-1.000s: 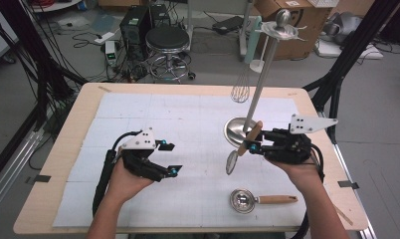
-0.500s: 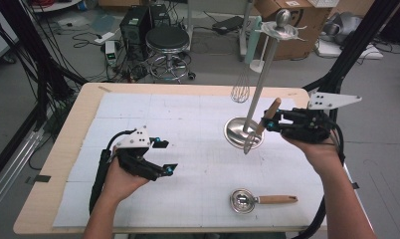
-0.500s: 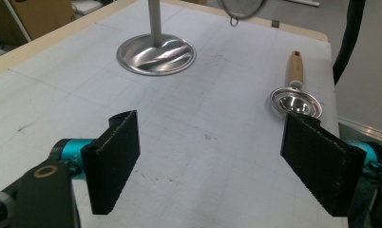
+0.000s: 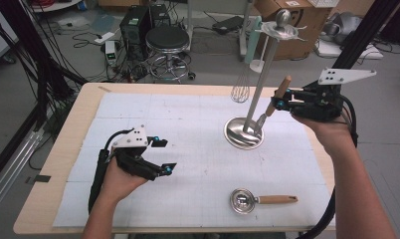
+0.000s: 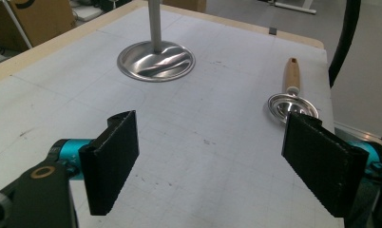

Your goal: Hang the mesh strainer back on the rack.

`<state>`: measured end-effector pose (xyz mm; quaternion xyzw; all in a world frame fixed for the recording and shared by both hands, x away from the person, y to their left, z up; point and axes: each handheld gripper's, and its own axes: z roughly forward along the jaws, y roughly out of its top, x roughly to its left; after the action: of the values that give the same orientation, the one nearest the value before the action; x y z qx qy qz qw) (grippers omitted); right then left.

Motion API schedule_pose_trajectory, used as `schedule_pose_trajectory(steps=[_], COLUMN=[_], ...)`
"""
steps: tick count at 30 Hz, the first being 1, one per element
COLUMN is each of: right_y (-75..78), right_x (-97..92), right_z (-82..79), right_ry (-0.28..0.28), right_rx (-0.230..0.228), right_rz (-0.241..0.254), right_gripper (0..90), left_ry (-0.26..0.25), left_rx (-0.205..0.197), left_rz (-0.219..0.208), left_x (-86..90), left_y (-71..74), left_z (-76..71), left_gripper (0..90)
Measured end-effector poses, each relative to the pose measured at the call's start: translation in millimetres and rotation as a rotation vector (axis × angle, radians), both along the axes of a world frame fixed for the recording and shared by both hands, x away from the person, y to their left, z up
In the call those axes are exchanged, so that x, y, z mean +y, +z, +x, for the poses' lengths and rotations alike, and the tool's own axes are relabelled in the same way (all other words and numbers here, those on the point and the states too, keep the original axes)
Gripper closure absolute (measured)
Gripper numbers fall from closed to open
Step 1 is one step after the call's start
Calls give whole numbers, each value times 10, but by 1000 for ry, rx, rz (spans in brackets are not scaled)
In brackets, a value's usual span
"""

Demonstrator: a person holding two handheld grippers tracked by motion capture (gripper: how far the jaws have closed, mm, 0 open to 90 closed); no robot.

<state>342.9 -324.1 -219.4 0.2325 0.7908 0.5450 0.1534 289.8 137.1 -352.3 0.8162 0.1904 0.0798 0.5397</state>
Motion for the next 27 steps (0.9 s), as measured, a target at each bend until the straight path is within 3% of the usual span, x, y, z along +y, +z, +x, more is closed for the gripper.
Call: schedule_pose_trajectory(steps=[15, 27], right_y=[243, 503], right_x=[-175, -311], right_z=[152, 258], right_ry=[-12, -72], right_rx=[-10, -12], right_rz=[-36, -61], right_gripper=[677, 677], left_ry=[0, 4], left_rx=[18, 19], left_rz=[-13, -20], left_x=[34, 40], left_y=[-14, -11], left_z=[22, 22], left_gripper=[181, 176])
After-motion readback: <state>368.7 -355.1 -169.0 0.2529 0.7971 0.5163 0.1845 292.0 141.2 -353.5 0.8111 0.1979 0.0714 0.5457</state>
